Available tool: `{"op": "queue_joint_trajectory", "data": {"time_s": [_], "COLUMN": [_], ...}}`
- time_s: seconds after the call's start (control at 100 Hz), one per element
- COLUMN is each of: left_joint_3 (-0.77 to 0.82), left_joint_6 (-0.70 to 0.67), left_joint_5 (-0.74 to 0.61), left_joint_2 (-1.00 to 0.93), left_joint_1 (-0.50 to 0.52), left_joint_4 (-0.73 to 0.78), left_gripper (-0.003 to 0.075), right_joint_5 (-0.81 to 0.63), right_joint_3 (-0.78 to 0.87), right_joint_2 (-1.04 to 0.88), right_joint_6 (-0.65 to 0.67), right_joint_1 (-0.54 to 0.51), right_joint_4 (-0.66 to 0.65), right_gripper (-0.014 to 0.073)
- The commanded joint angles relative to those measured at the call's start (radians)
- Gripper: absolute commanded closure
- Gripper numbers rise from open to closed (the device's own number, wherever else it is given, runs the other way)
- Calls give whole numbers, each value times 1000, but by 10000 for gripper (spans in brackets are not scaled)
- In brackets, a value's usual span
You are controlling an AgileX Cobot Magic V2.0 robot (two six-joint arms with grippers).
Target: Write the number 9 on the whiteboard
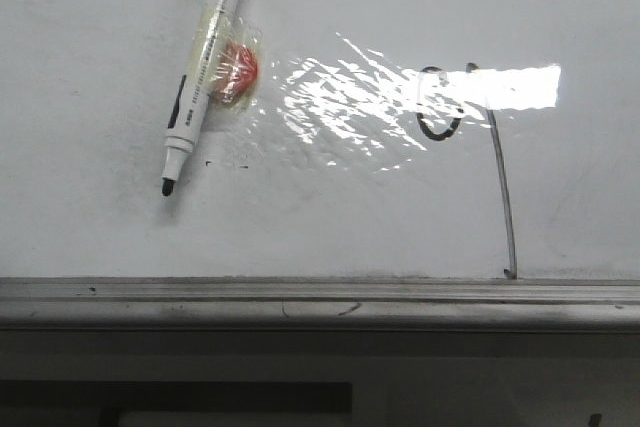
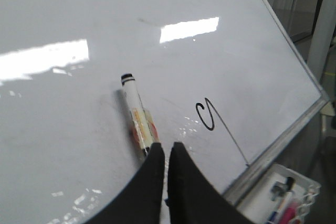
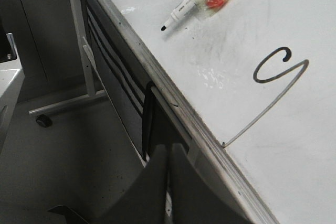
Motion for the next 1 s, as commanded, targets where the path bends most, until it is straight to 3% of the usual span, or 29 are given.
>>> {"op": "queue_joint_trajectory", "data": {"time_s": [0.0, 0.09, 0.23, 0.42, 0.6, 0.77, 0.99], "left_joint_3": [16, 62, 120, 153, 206, 299, 296], "left_joint_6": [-120, -349, -714, -1065, -1277, -1497, -1546], "left_joint_5": [1, -5, 61, 214, 254, 259, 472], "left_joint_2": [-3, -3, -27, -124, -213, -241, -241], "left_joint_1": [8, 89, 294, 552, 739, 853, 944], "left_joint_4": [278, 500, 788, 1133, 1324, 1401, 1430], "left_gripper": [741, 741, 741, 741, 741, 741, 741], "right_joint_5": [-71, -71, -71, -71, -71, -71, -71], "right_joint_3": [-26, -26, -26, -26, -26, -26, -26], "right_joint_2": [7, 7, 7, 7, 7, 7, 7], "right_joint_6": [1, 1, 1, 1, 1, 1, 1], "right_joint_1": [-7, -7, -7, -7, -7, -7, -7], "right_joint_4": [-3, -3, -3, -3, -3, -3, -3], "right_gripper": [634, 634, 634, 634, 634, 634, 634]}}
